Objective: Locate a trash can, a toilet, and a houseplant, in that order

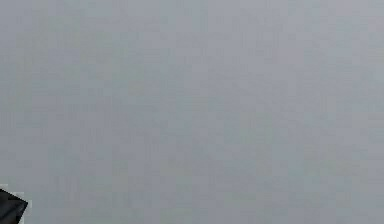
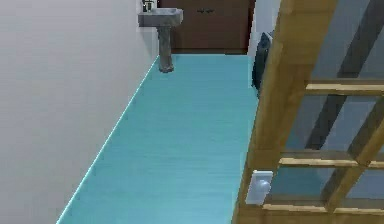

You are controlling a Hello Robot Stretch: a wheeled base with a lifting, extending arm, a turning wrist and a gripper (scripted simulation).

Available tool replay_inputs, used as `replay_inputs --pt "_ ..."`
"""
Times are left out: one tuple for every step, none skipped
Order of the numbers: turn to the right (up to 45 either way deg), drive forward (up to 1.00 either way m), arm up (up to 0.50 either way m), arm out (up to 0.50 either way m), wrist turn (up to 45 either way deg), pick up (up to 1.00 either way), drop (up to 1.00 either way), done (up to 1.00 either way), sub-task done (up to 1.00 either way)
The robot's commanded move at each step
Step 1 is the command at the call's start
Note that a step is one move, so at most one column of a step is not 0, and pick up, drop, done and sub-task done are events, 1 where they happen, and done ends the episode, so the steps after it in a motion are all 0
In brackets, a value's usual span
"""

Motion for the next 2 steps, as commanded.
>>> replay_inputs --pt "21.0 0.0 0.0 0.0 0.0 0.0 0.0 0.0 0.0" --pt "0.0 0.5 0.0 0.0 0.0 0.0 0.0 0.0 0.0"
